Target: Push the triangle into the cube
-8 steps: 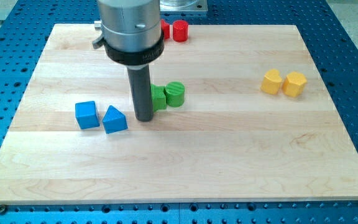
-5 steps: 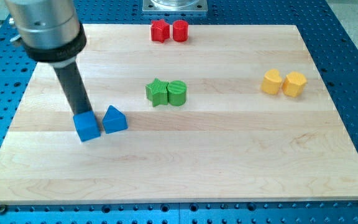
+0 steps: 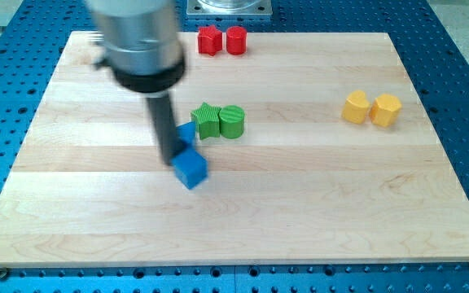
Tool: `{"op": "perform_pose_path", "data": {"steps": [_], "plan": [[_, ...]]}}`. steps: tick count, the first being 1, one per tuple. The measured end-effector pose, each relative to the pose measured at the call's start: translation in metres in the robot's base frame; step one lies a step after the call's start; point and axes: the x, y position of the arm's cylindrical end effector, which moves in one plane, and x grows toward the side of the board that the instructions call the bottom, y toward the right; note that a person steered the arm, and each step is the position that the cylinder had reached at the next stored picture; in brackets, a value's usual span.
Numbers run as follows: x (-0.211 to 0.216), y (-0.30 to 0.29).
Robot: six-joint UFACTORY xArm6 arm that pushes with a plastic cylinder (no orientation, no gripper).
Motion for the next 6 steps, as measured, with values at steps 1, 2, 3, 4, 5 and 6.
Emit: {"op": "perform_pose_path", "data": {"steps": [1, 2, 3, 4, 5, 6], "plan": [[0.041, 0.132], [-0.001, 0.069], [0.008, -0.01], [0.057, 0.026], [0.068, 0.162], [0.059, 0.176]]}}
